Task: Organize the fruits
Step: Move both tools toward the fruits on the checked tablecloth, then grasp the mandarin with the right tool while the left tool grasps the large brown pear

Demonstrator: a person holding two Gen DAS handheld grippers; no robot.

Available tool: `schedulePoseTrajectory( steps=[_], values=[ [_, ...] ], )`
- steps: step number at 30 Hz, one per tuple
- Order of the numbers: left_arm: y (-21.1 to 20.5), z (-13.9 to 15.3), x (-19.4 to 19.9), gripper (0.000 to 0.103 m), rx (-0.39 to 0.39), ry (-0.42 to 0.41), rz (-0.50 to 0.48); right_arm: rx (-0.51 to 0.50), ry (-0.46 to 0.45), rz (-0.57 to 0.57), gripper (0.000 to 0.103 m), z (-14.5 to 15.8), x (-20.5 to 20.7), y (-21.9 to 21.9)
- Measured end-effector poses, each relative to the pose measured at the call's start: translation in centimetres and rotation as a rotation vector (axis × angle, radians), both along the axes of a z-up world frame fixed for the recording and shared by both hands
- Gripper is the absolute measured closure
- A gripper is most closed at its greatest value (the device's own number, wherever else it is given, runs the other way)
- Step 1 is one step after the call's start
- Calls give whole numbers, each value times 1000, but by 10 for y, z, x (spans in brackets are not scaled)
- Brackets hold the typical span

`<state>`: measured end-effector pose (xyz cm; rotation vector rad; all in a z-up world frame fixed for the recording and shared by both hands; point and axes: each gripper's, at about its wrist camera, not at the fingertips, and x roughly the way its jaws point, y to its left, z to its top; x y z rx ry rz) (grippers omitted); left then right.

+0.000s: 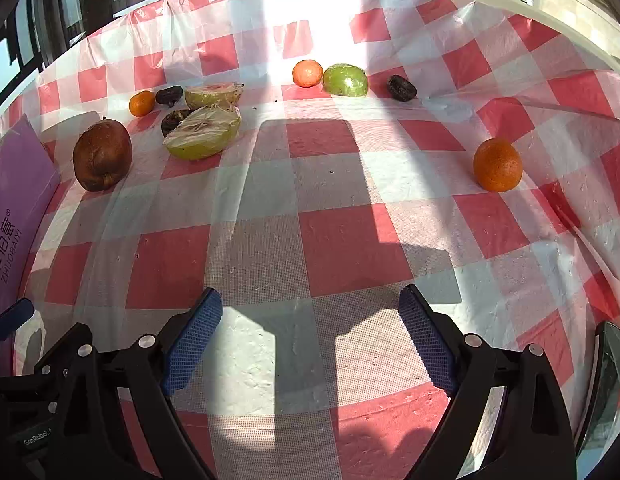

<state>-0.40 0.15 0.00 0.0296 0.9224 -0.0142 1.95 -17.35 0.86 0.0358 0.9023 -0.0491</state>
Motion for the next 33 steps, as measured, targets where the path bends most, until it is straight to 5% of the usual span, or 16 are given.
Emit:
schedulePoseTrajectory(
  steps=[15, 22, 28, 31, 33],
  values=[
    [0, 0, 1, 1, 9, 3, -1, -5, 22, 35, 17, 2, 3, -4],
    [-2, 1, 3, 1, 8, 6, 5, 103, -31, -342, 17, 5, 3, -86],
    [-3, 0, 5, 1, 8, 6, 5, 30, 0, -354, 17, 2, 59, -125],
    [-3, 0, 8, 1, 6, 5, -1, 2, -6, -329, 32, 2, 72, -126],
    [-4, 0, 14, 1, 4, 6, -3, -10, -29, -302, 59, 3, 68, -119]
  ],
)
